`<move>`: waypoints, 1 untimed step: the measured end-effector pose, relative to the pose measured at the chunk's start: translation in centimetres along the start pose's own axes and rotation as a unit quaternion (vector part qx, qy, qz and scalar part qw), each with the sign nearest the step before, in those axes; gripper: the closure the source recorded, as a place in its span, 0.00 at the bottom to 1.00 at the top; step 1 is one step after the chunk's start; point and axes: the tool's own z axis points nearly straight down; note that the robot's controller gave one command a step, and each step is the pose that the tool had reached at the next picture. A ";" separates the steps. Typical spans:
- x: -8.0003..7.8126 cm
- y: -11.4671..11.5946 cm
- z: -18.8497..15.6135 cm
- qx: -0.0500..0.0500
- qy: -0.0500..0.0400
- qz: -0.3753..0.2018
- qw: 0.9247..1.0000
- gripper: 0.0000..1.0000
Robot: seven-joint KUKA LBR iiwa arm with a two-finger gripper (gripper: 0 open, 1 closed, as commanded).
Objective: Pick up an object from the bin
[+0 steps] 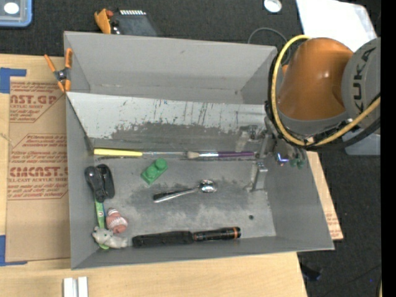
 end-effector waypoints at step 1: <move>-0.1 0.0 -0.5 0.000 -0.004 0.000 1.000 0.00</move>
Offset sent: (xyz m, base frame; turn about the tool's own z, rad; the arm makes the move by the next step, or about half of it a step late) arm 0.0332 0.0653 -0.1446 -0.5521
